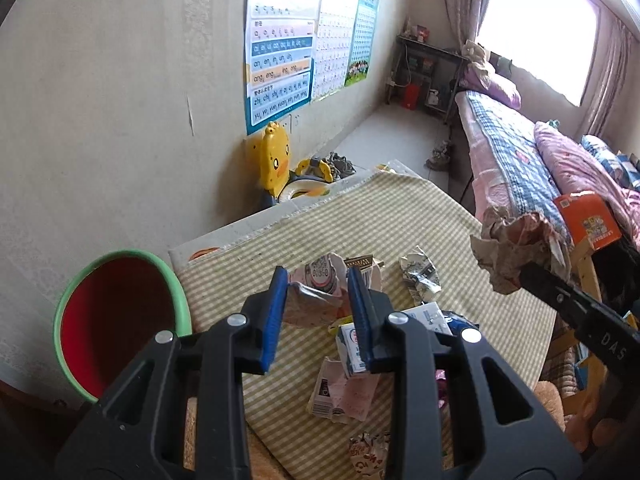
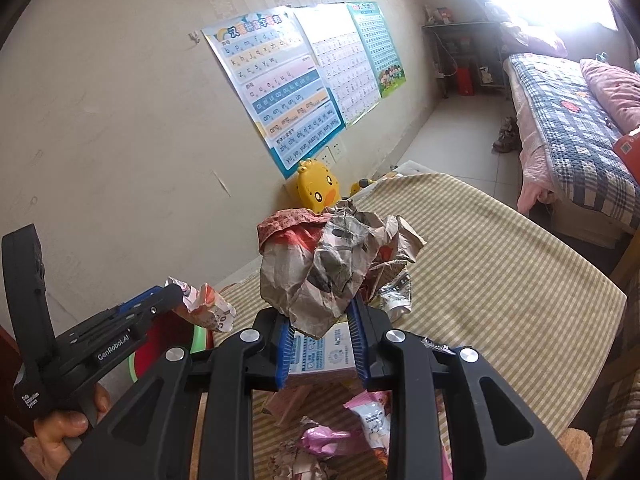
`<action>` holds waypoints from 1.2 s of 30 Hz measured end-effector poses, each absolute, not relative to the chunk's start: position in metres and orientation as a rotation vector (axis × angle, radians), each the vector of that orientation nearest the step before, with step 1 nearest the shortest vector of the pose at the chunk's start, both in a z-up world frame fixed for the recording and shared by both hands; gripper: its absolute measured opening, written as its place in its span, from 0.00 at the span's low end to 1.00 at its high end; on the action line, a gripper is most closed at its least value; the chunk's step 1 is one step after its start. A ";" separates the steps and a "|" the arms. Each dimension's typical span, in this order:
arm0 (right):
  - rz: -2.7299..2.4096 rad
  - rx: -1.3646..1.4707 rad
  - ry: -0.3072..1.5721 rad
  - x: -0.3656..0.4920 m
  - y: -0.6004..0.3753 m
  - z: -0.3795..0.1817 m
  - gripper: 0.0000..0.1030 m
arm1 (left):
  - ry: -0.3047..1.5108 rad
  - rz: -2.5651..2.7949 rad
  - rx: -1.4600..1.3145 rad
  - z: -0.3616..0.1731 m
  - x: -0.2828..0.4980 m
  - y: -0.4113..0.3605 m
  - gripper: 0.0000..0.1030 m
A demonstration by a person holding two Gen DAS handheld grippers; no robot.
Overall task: Collect trash
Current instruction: 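Grasp the crumpled paper with the right tool while the left tool grasps a pink wrapper, then drop the pink wrapper and crumpled paper into the red bucket with both tools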
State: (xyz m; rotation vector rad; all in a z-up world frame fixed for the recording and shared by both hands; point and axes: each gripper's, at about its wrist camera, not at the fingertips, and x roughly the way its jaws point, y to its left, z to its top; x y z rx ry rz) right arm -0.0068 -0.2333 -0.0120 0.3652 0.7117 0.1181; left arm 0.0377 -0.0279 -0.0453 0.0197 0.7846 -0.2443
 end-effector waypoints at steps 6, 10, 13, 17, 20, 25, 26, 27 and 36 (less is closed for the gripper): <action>0.119 0.347 0.709 -0.012 -0.227 -0.009 0.25 | 0.769 -0.238 0.016 -0.042 0.036 -0.020 0.29; 0.118 0.344 0.701 -0.014 -0.227 -0.006 0.25 | 0.762 -0.223 0.008 -0.040 0.035 -0.017 0.29; 0.118 0.345 0.692 -0.015 -0.227 -0.004 0.25 | 0.755 -0.223 0.004 -0.037 0.034 -0.014 0.29; 0.122 0.343 0.688 -0.015 -0.224 -0.003 0.25 | 0.746 -0.218 -0.004 -0.033 0.032 -0.006 0.29; 0.129 0.341 0.696 -0.014 -0.222 -0.004 0.25 | 0.743 -0.213 -0.013 -0.032 0.033 -0.001 0.29; 0.147 0.322 0.712 -0.010 -0.212 -0.006 0.25 | 0.740 -0.189 -0.019 -0.033 0.034 0.010 0.29; 0.153 0.316 0.717 -0.008 -0.208 -0.006 0.25 | 0.741 -0.177 -0.018 -0.034 0.034 0.014 0.29; 0.157 0.312 0.720 -0.008 -0.206 -0.007 0.25 | 0.742 -0.170 -0.019 -0.035 0.035 0.017 0.29; 0.213 0.253 0.758 0.003 -0.170 -0.013 0.25 | 0.750 -0.105 -0.046 -0.043 0.040 0.051 0.29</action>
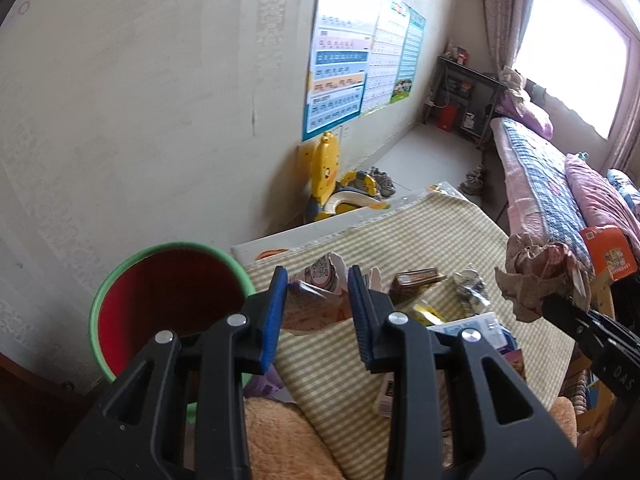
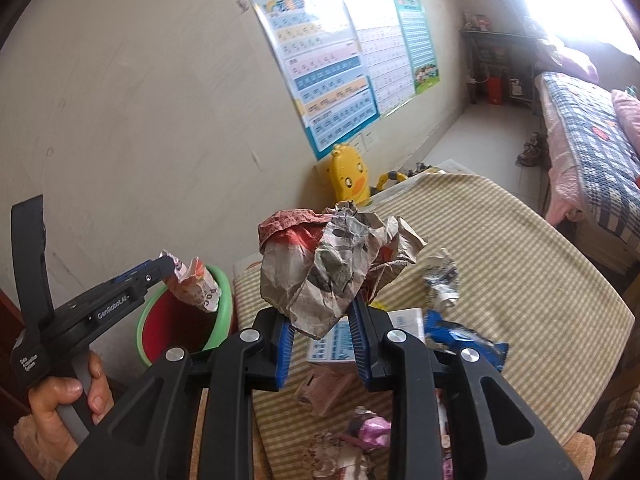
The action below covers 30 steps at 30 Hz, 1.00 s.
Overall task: Collect trash
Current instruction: 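Drop the pink wrapper and crumpled paper into the red bucket with both tools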
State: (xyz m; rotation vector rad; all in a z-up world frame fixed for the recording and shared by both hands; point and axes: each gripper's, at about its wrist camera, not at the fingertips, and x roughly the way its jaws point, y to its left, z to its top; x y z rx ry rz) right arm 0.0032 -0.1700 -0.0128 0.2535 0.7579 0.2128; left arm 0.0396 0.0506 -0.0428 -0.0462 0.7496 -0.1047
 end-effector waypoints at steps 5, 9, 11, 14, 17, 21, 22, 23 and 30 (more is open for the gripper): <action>0.258 0.213 0.781 0.009 -0.143 -0.017 0.25 | 0.755 -0.072 -0.065 -0.048 0.042 0.070 0.29; 0.292 0.185 0.799 0.016 -0.123 -0.020 0.25 | 0.765 -0.036 -0.084 -0.055 0.045 0.090 0.29; 0.311 0.168 0.811 0.020 -0.111 -0.022 0.25 | 0.771 -0.017 -0.096 -0.059 0.046 0.102 0.29; 0.338 0.151 0.826 0.025 -0.096 -0.027 0.25 | 0.780 0.010 -0.113 -0.064 0.047 0.117 0.29; 0.369 0.119 0.835 0.033 -0.076 -0.029 0.25 | 0.793 0.041 -0.131 -0.071 0.049 0.136 0.29; 0.403 0.081 0.846 0.046 -0.050 -0.035 0.25 | 0.811 0.081 -0.147 -0.080 0.049 0.159 0.29; 0.408 0.080 0.851 0.050 -0.047 -0.036 0.25 | 0.815 0.088 -0.150 -0.082 0.049 0.164 0.29; 0.416 0.082 0.858 0.054 -0.043 -0.038 0.25 | 0.819 0.096 -0.153 -0.084 0.049 0.169 0.29; 0.494 0.104 0.914 0.082 -0.011 -0.052 0.26 | 0.856 0.154 -0.176 -0.100 0.049 0.195 0.29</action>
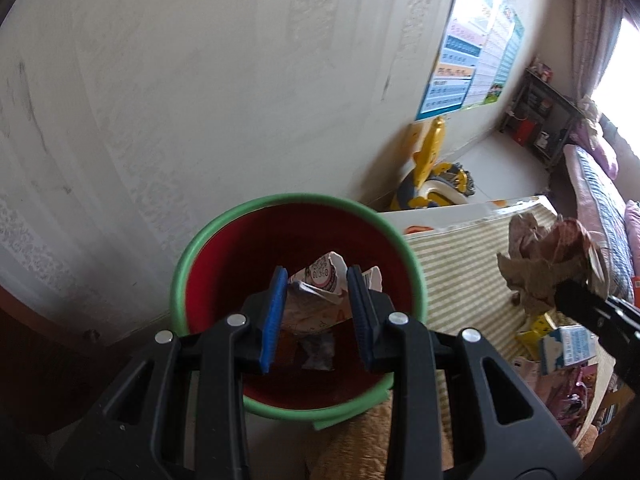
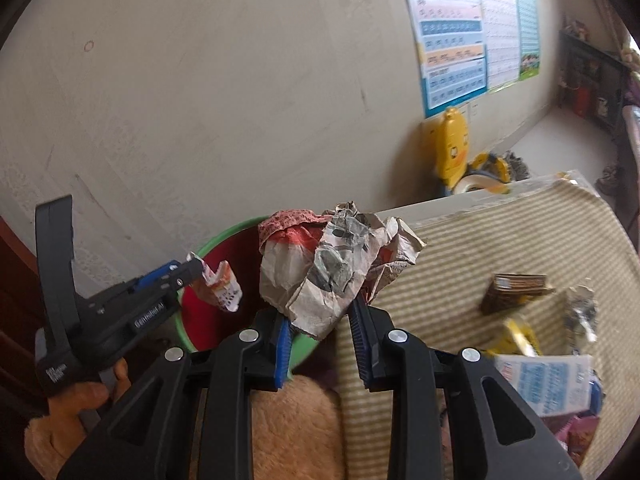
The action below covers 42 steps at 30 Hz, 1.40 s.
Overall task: Collect trash
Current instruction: 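Drop the pink wrapper and crumpled paper into the red bucket with both tools, then move both tools back over the table toward the remaining trash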
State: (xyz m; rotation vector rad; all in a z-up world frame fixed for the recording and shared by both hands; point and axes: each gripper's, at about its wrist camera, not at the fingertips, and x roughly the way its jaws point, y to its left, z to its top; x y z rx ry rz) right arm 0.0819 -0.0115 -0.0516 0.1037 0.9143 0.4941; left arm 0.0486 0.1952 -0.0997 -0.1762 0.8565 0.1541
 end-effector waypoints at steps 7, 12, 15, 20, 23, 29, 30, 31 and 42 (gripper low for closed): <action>0.566 0.142 0.973 0.101 0.021 -0.066 0.26 | 0.900 0.194 -0.185 -0.118 0.048 0.213 0.29; 0.596 0.134 1.005 0.111 0.040 -0.076 0.26 | 0.918 0.214 -0.196 -0.126 0.051 0.220 0.29; 0.601 0.134 1.015 0.116 0.044 -0.080 0.26 | 0.923 0.223 -0.199 -0.129 0.050 0.224 0.29; 0.615 0.152 1.012 0.120 0.051 -0.082 0.52 | 0.921 0.247 -0.201 -0.131 0.052 0.229 0.47; 0.609 0.159 0.990 0.119 0.050 -0.079 0.65 | 0.910 0.247 -0.214 -0.130 0.050 0.229 0.62; 0.592 0.173 0.980 0.109 0.036 -0.072 0.66 | 0.898 0.235 -0.220 -0.126 0.047 0.232 0.66; 0.581 0.173 0.978 0.105 0.031 -0.071 0.67 | 0.897 0.233 -0.222 -0.125 0.047 0.232 0.66; 0.571 0.173 0.977 0.104 0.026 -0.071 0.70 | 0.897 0.229 -0.223 -0.124 0.046 0.231 0.66; 0.348 0.163 0.928 0.075 -0.081 -0.052 0.78 | 0.889 0.128 -0.165 -0.112 0.046 0.191 0.66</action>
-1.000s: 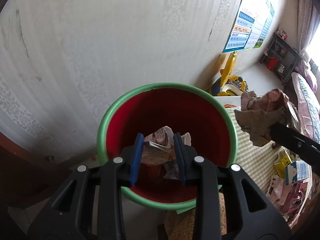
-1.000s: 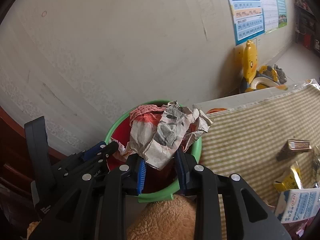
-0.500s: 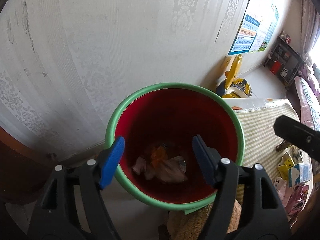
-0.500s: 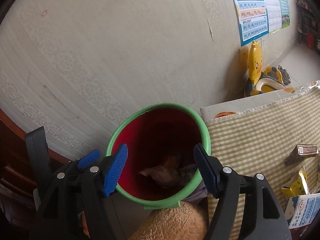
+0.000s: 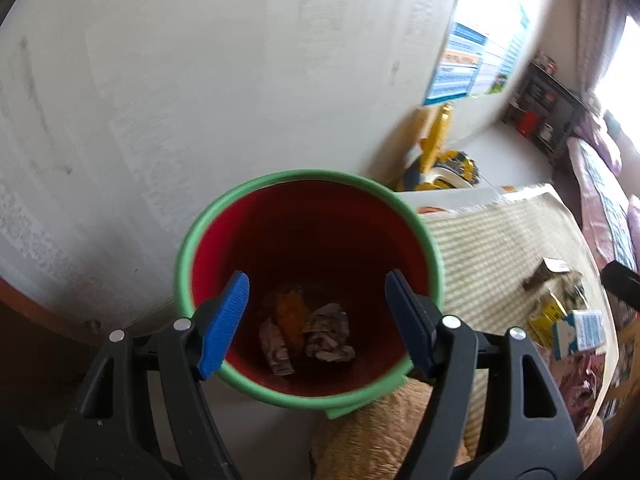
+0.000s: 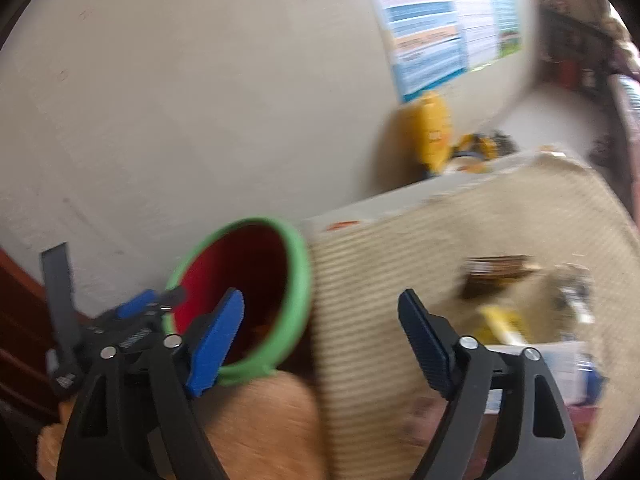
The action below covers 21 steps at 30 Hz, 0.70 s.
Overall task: Collect trash
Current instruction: 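Move both tools back over the table toward the remaining trash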
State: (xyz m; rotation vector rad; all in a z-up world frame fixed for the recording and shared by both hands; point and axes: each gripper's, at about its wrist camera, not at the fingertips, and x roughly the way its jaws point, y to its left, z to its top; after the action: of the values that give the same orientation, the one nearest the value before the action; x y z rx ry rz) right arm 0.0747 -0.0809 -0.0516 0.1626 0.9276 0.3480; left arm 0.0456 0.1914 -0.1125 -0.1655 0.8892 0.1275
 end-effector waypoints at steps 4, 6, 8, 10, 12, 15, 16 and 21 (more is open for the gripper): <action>0.188 0.158 0.953 0.059 -0.148 -0.059 0.79 | 0.887 0.031 -0.120 -0.108 0.045 0.159 0.70; 0.103 0.161 0.970 0.050 -0.180 -0.067 0.79 | 0.888 -0.036 -0.087 -0.106 0.045 0.138 0.70; 0.020 0.197 0.992 0.040 -0.215 -0.077 0.79 | 0.889 -0.121 -0.049 -0.103 0.044 0.111 0.72; -0.023 0.251 0.998 0.030 -0.241 -0.084 0.79 | 0.881 -0.225 0.002 -0.101 0.039 0.076 0.75; -0.054 0.304 0.996 0.019 -0.263 -0.090 0.79 | 0.875 -0.313 0.052 -0.100 0.034 0.043 0.81; -0.063 0.344 0.989 0.010 -0.279 -0.093 0.79 | 0.876 -0.436 0.127 -0.104 0.027 -0.006 0.86; -0.058 0.357 0.986 0.007 -0.283 -0.095 0.79 | 0.881 -0.471 0.163 -0.107 0.026 -0.024 0.89; 0.016 0.437 0.982 -0.002 -0.290 -0.096 0.79 | 0.895 -0.463 0.257 -0.118 0.026 -0.064 0.90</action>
State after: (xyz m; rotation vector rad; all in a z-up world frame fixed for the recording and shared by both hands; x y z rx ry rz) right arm -0.0017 -0.2903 -0.0965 0.4373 0.9817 0.0161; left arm 0.0264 -0.0637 -0.1177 0.2571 0.8950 -0.4632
